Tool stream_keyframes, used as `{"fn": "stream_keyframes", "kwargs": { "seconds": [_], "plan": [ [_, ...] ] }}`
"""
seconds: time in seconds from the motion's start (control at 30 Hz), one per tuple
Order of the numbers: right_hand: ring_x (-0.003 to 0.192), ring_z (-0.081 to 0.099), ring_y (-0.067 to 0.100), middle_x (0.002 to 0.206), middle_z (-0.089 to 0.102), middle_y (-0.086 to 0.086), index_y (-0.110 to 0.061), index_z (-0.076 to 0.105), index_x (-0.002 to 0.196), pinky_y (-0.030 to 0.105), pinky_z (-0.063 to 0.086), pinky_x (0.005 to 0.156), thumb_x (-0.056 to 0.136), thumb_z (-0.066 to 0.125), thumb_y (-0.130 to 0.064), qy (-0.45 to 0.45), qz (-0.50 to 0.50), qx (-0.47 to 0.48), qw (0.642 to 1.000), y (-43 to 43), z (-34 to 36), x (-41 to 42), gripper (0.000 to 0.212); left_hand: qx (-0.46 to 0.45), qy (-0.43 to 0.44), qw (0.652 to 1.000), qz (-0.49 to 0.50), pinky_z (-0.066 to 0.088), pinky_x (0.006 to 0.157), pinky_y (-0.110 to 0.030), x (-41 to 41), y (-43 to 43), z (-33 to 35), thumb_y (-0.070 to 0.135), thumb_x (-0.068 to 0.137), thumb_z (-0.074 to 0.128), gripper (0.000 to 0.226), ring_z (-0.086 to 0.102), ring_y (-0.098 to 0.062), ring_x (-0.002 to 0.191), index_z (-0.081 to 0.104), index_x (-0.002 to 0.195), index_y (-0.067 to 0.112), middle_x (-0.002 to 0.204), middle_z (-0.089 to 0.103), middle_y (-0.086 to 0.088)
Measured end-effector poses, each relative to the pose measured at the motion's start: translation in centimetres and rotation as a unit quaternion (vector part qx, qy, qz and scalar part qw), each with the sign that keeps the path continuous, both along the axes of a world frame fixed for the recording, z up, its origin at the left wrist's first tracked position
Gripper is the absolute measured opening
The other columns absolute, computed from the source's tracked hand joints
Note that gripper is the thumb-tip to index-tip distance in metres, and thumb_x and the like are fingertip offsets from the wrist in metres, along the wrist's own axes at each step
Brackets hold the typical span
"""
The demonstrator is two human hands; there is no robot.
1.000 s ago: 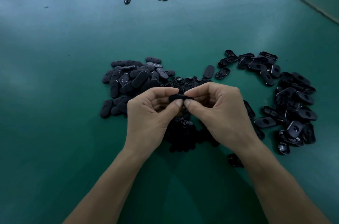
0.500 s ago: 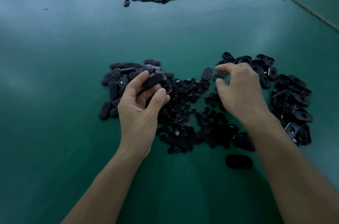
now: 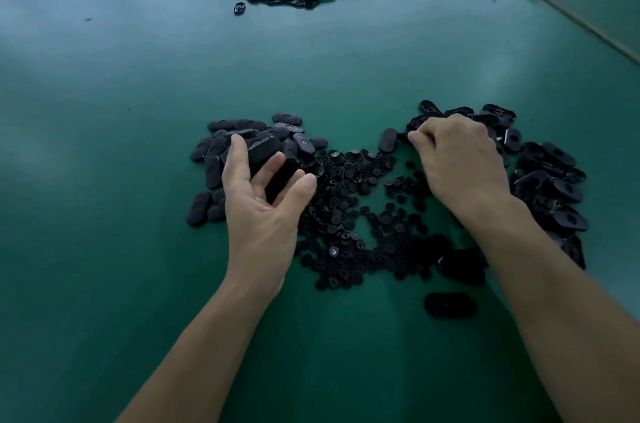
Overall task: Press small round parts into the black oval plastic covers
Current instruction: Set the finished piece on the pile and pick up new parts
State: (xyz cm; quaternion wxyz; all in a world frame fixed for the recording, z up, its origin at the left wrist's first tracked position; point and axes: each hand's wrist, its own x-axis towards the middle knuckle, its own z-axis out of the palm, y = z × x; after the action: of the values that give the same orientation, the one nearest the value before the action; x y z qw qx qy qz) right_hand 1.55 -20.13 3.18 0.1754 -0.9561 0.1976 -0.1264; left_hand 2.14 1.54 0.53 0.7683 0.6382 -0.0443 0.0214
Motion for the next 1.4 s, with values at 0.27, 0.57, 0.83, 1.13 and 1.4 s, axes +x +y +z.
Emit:
{"fn": "stream_keyframes", "kwargs": {
  "seconds": [0.27,0.57,0.83,1.13,1.4],
  "plan": [
    [0.066,0.062,0.000,0.079,0.063,-0.015,-0.016,0.070,0.102,0.008,0.046,0.062,0.100,0.060,-0.021,-0.150,0.034,0.164,0.974,1.7,0.5,-0.5,0.012,0.027,-0.050,0.998,-0.028,0.053,0.091,-0.022,-0.1,0.0,-0.4,0.016,0.082,0.073,0.056,0.059,-0.006,0.118,0.054,0.133,0.029,0.139,0.054,0.004],
    [0.089,0.072,0.010,0.093,0.077,-0.004,-0.019,0.074,0.100,0.022,0.056,0.082,0.091,0.068,-0.002,-0.147,0.228,0.453,0.849,6.0,-0.4,-2.8,0.020,0.041,-0.055,0.995,-0.072,0.059,0.085,-0.031,-0.5,0.0,-0.1,0.020,0.086,0.074,0.028,0.070,-0.010,0.091,0.072,0.114,0.023,0.097,0.076,0.001],
    [0.085,0.072,0.008,0.090,0.076,-0.010,-0.024,0.075,0.101,0.019,0.054,0.078,0.090,0.072,-0.015,-0.178,0.195,0.423,0.867,6.4,-1.2,-3.6,0.015,0.016,-0.050,0.995,-0.079,0.057,0.067,-0.022,-0.7,-0.1,0.1,0.011,0.089,0.071,0.016,0.072,-0.014,0.072,0.074,0.098,0.024,0.085,0.076,-0.002],
    [0.085,0.071,0.007,0.089,0.075,-0.013,-0.025,0.075,0.099,0.016,0.052,0.076,0.090,0.071,-0.018,-0.221,0.172,0.397,0.874,6.7,-1.5,-3.9,0.012,0.008,-0.041,0.996,-0.076,0.057,0.067,-0.022,-0.5,-0.1,0.0,0.010,0.094,0.066,0.010,0.074,-0.017,0.076,0.071,0.098,0.017,0.084,0.076,-0.005],
    [0.087,0.071,0.004,0.088,0.074,-0.013,-0.023,0.072,0.095,0.016,0.054,0.077,0.090,0.071,-0.010,-0.217,0.196,0.390,0.873,7.4,-1.2,-4.0,0.014,-0.002,-0.051,0.993,-0.104,0.055,0.076,-0.020,-0.6,0.0,0.2,0.016,0.083,0.078,0.018,0.071,-0.010,0.082,0.071,0.099,0.020,0.089,0.076,-0.001]
  ]
}}
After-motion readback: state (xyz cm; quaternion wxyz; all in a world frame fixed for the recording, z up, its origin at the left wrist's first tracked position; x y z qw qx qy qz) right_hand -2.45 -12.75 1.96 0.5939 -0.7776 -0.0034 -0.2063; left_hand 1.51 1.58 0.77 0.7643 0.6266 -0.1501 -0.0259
